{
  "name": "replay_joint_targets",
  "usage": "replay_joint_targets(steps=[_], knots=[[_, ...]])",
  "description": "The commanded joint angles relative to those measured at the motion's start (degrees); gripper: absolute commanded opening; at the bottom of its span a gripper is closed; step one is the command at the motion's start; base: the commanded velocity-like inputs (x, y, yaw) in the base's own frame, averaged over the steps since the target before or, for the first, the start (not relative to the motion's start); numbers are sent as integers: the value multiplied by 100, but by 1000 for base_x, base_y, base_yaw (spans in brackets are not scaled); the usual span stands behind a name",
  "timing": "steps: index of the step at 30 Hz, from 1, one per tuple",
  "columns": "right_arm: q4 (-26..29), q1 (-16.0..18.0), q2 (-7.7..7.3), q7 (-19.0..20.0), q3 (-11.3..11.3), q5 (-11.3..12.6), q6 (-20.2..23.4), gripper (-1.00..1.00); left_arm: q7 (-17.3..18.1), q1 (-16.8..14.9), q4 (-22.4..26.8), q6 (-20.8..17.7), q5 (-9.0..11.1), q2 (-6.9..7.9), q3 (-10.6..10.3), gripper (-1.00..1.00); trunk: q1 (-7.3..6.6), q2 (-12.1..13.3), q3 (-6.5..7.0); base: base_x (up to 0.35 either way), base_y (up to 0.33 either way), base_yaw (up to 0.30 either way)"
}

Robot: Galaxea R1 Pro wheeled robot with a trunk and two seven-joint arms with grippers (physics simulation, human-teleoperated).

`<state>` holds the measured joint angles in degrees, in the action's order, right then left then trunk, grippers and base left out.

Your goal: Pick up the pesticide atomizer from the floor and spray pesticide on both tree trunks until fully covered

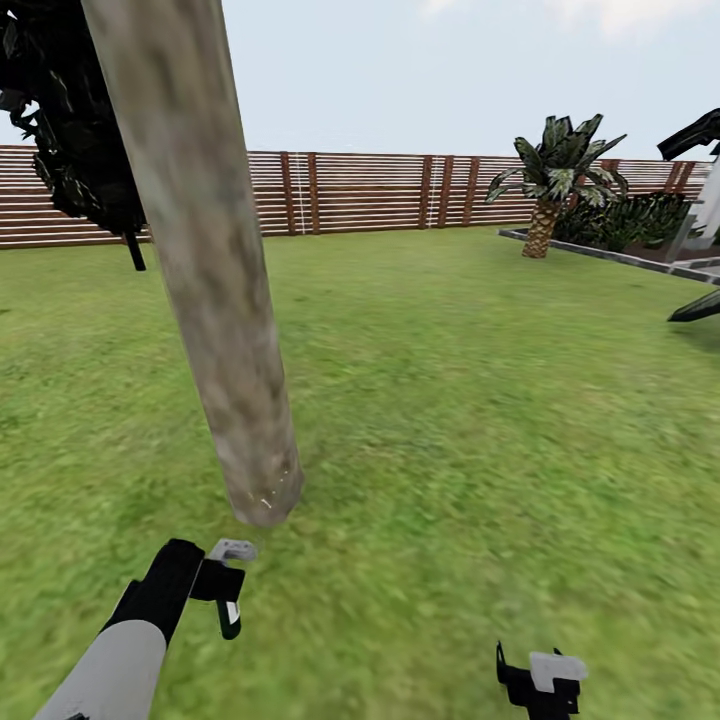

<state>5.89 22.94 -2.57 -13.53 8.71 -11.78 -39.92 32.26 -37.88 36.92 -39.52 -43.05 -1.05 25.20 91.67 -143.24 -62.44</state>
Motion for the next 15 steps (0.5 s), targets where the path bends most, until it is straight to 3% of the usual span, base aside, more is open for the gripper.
replay_joint_targets(steps=[1,6,9,15], knots=[[0,0,1,0,0,0,-1,100,0,-3,0,0,2,-5,1,-100,0,0,0,336,0,0],[0,0,7,8,-1,-8,0,100,22,-74,-2,-9,13,-134,-12,-100,0,0,0,70,0,0],[-11,0,4,9,-1,-9,-2,100,25,-73,-3,-20,-1,-142,-170,-100,0,0,0,3,0,0],[-75,0,2,9,-1,-9,1,100,56,-171,263,-401,10,81,-290,-100,0,0,0,0,0,0]])
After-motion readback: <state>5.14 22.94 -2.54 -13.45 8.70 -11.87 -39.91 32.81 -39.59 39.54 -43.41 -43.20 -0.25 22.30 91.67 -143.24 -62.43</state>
